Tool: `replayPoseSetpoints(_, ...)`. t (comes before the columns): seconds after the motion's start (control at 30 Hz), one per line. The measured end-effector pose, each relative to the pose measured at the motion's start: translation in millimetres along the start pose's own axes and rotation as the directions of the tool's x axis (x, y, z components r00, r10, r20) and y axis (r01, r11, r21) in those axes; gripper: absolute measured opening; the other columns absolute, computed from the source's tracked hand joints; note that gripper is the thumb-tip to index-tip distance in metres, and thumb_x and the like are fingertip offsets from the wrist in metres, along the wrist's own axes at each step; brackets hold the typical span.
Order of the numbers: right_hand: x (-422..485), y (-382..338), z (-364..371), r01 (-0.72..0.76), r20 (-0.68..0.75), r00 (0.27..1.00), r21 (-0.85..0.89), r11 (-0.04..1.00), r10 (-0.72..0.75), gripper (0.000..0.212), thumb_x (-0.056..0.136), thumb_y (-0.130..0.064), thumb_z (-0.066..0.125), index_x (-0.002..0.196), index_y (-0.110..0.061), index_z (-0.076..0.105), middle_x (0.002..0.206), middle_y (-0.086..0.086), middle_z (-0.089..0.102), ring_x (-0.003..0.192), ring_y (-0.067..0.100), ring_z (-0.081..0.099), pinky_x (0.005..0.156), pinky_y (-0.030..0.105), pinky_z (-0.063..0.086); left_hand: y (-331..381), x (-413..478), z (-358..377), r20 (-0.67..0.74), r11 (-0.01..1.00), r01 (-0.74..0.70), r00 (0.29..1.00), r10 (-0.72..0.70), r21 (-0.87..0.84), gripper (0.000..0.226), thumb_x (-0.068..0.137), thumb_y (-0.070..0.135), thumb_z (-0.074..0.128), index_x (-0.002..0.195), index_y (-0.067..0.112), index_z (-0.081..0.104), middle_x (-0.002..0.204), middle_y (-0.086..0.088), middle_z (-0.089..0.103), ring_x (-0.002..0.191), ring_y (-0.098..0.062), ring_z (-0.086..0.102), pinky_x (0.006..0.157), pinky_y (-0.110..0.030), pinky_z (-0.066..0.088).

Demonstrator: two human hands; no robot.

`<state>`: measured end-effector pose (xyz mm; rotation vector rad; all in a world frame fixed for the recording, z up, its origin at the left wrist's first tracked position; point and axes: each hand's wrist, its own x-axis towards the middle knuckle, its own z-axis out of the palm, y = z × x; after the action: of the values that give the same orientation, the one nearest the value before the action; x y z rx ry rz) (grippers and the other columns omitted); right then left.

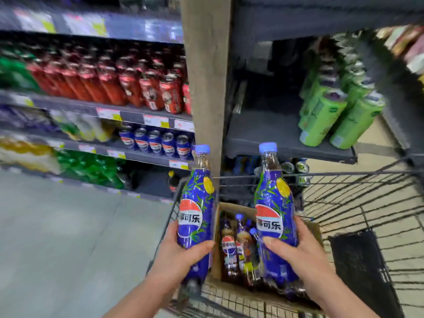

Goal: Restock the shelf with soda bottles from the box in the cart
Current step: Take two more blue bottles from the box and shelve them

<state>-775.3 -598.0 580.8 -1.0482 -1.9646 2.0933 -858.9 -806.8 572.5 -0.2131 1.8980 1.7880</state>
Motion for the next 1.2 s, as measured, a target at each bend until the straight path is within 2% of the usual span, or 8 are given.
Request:
replayPoseSetpoints(0.13,-16,-35,74,0.085,0.104,0.991,0.026,0.996,-0.087,0.052,0.054,-0.007,0.085,0.098,-0.018,0.060,0.078,-0.005,0.075,0.067,0.009,0.068,0.061,0.024,0.056,29,-15,-76,-0.111,0.999,-0.051,0.993,0.049,-0.013,0.071,0.031,0.031,0.078,0.097,0.016,0.054,0.076,-0.004,0.070,0.047,-0.006,0.062,0.038,-0.018,0.044)
replayPoseSetpoints(0.27,-36,-54,168,0.139,0.198,0.970,0.040,0.990,-0.144,0.079,0.022,-0.036,0.088,0.095,-0.022,0.060,0.077,-0.008,0.075,0.064,0.007,0.069,0.056,0.020,0.055,51,-27,-172,-0.207,0.997,-0.072,0.976,0.069,-0.004,0.055,0.044,0.029,0.072,0.094,0.021,0.051,0.072,0.000,0.066,0.039,-0.007,0.055,0.032,-0.017,0.034)
replayPoseSetpoints(0.33,-50,-61,218,0.176,0.223,0.957,0.068,0.982,-0.187,0.066,0.038,-0.030,0.090,0.096,-0.021,0.060,0.073,-0.009,0.074,0.061,0.006,0.068,0.054,0.020,0.054,60,-32,-224,-0.242,0.996,-0.093,0.966,0.090,-0.004,0.055,0.045,0.030,0.072,0.095,0.021,0.050,0.074,0.000,0.066,0.042,-0.007,0.057,0.033,-0.019,0.035)
replayPoseSetpoints(0.43,-71,-71,294,0.204,0.255,0.941,0.100,0.974,-0.223,0.032,0.073,0.004,0.070,0.095,-0.015,0.058,0.061,-0.011,0.072,0.049,0.004,0.065,0.043,0.017,0.049,73,-41,-301,-0.285,0.989,-0.146,0.947,0.147,0.025,0.068,0.037,0.039,0.075,0.097,0.023,0.050,0.080,-0.002,0.066,0.052,-0.017,0.057,0.033,-0.019,0.034)
replayPoseSetpoints(0.63,-112,-98,413,0.308,0.375,0.872,0.079,0.948,-0.315,0.045,0.052,-0.016,0.076,0.095,-0.019,0.061,0.074,-0.010,0.074,0.061,0.007,0.069,0.051,0.018,0.053,99,-60,-414,-0.406,0.976,-0.218,0.892,0.199,0.001,0.066,0.046,0.033,0.072,0.106,0.017,0.049,0.081,-0.002,0.063,0.055,-0.019,0.055,0.031,-0.017,0.031)
replayPoseSetpoints(0.77,-120,-123,471,0.370,0.403,0.834,0.100,0.924,-0.377,0.042,0.064,-0.001,0.080,0.093,-0.022,0.058,0.071,-0.014,0.073,0.061,0.002,0.068,0.051,0.016,0.052,112,-61,-466,-0.450,0.960,-0.274,0.864,0.224,-0.048,0.066,0.047,0.032,0.071,0.107,0.016,0.049,0.081,-0.004,0.064,0.053,-0.020,0.056,0.033,-0.019,0.034)
replayPoseSetpoints(1.07,-87,-171,566,0.450,0.397,0.786,0.159,0.879,-0.474,0.050,0.053,-0.014,0.082,0.098,-0.022,0.061,0.083,-0.007,0.075,0.069,0.010,0.070,0.056,0.021,0.054,152,-22,-542,-0.531,0.937,-0.347,0.803,0.270,-0.049,0.061,0.044,0.033,0.072,0.099,0.021,0.050,0.077,-0.003,0.064,0.043,-0.014,0.055,0.031,-0.018,0.032)
replayPoseSetpoints(1.2,-46,-198,602,0.464,0.369,0.782,0.192,0.865,-0.502,0.056,0.052,-0.017,0.081,0.104,-0.023,0.060,0.090,-0.001,0.075,0.076,0.015,0.071,0.061,0.027,0.055,186,33,-569,-0.524,0.913,-0.407,0.781,0.339,-0.016,0.061,0.042,0.033,0.075,0.097,0.023,0.050,0.081,-0.004,0.065,0.053,-0.021,0.056,0.033,-0.021,0.034)
